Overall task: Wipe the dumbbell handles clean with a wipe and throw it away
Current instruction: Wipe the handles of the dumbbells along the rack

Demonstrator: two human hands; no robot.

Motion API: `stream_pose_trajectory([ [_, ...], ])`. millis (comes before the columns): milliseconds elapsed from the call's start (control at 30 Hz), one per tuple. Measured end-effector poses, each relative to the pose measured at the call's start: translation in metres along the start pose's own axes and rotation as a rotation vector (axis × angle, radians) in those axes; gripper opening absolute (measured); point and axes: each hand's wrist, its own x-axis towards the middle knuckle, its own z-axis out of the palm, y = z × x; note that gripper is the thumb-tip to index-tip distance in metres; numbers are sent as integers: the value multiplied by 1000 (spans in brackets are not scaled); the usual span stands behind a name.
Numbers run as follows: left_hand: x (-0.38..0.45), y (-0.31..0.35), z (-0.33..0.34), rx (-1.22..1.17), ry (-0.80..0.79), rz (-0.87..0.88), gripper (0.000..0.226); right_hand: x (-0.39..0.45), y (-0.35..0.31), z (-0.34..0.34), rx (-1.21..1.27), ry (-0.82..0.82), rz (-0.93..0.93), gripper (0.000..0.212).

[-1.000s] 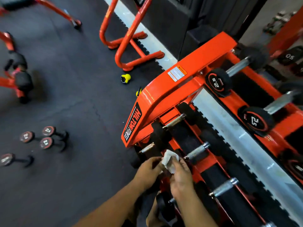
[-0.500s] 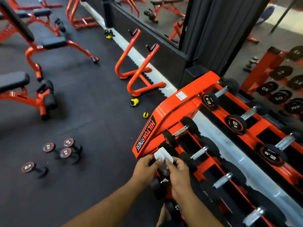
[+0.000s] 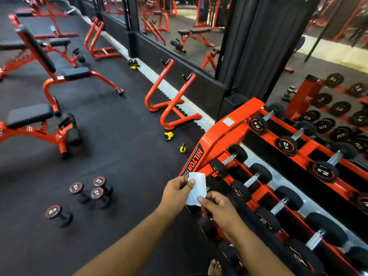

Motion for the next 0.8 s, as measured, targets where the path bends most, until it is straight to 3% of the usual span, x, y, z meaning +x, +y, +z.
stream_pose_trajectory([
  [167,-12,16,-4,94,-36,92,21,-11,-21,1,72,9,-48,21],
  [267,-15,23,-6,127,-71,146,28,-14,-26,-1,15,25,-101,15],
  [400,-18,31,-3,18,-214,137,14,-18,-30,-12,62,71,-121,14],
  [633,-17,46,22,39,-278,181,11,-23,-34,-55,49,1,-168,24],
  [800,-18,55,47,-112,-305,108,20,-20,-34,-78,165,21,-184,18],
])
